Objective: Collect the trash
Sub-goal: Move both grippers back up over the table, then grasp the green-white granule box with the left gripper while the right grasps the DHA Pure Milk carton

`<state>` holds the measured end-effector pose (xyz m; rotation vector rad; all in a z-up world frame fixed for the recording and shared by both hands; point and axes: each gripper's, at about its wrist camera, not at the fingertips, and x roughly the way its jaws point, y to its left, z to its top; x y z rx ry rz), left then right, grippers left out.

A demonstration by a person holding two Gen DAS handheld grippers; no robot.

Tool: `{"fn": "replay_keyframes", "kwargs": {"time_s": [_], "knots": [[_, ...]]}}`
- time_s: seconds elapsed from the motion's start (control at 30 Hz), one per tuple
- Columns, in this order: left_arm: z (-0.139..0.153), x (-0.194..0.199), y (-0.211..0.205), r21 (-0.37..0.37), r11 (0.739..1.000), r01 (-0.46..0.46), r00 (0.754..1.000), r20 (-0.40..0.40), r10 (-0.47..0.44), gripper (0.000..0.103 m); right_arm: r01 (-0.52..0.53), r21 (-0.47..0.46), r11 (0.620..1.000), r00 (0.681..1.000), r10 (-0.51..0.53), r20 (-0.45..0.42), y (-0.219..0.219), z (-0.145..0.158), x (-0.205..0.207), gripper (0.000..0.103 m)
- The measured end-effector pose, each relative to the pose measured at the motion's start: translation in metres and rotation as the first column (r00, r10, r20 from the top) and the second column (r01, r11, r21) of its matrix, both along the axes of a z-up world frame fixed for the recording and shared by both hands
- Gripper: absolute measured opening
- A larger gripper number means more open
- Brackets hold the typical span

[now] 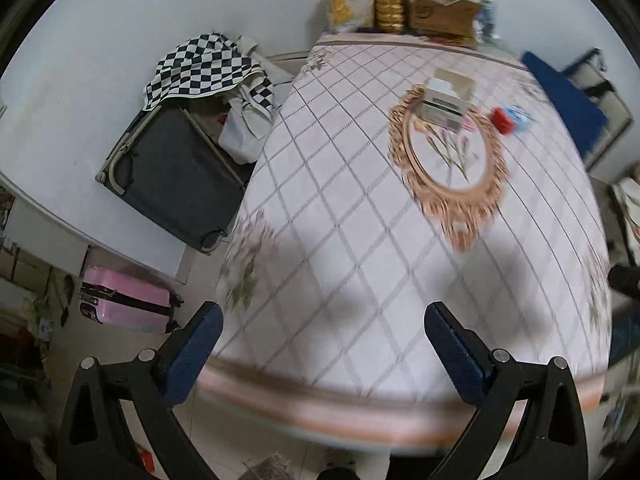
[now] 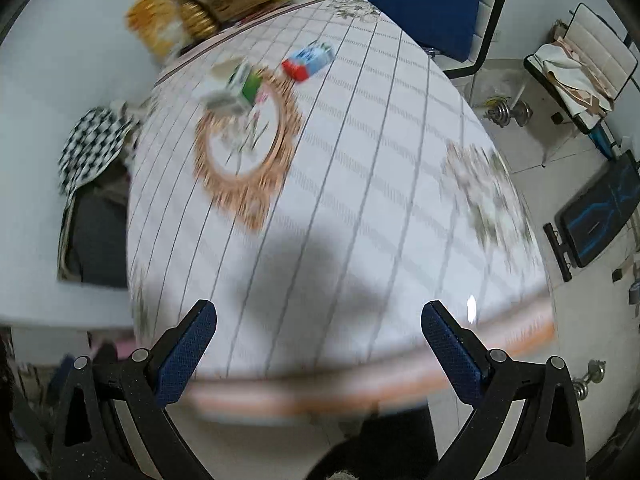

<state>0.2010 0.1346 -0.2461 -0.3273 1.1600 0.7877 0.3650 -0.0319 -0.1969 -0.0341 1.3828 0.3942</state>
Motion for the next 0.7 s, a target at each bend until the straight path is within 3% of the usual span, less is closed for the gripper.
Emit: {"fn": "replay_keyframes", "kwargs": {"time_s": [0.3, 0.43, 0.6, 0.7], "knots": [[-0.035, 0.158, 0.068, 0.005, 0.991, -0.136, 0.985, -0.110, 0.136, 0.103, 0.139, 0.043, 0.989, 0.987, -0.135, -0.085, 0.079, -0.066, 0.228, 0.103], [-0.049, 0.205, 0.093, -0.017, 0.983, -0.185, 0.975, -0.129, 0.181, 0.103, 0.187, 0.060, 0.980, 0.974, -0.178, -0.140, 0.114, -0.101, 0.296, 0.102], [-0.052, 0.247, 0.108, -0.049, 0.986, -0.161, 0.981, -0.121, 0.154, 0.103, 0.195, 0.041, 0.980, 0.962, -0.183, -0.202, 0.160, -0.146, 0.352, 0.099], [-0.051, 0.273, 0.112, -0.097, 0.990, -0.098, 0.992, -0.094, 0.089, 0.103, 0.127, 0.009, 0.992, 0.963, -0.121, -0.242, 0.180, -0.168, 0.362, 0.074]]}}
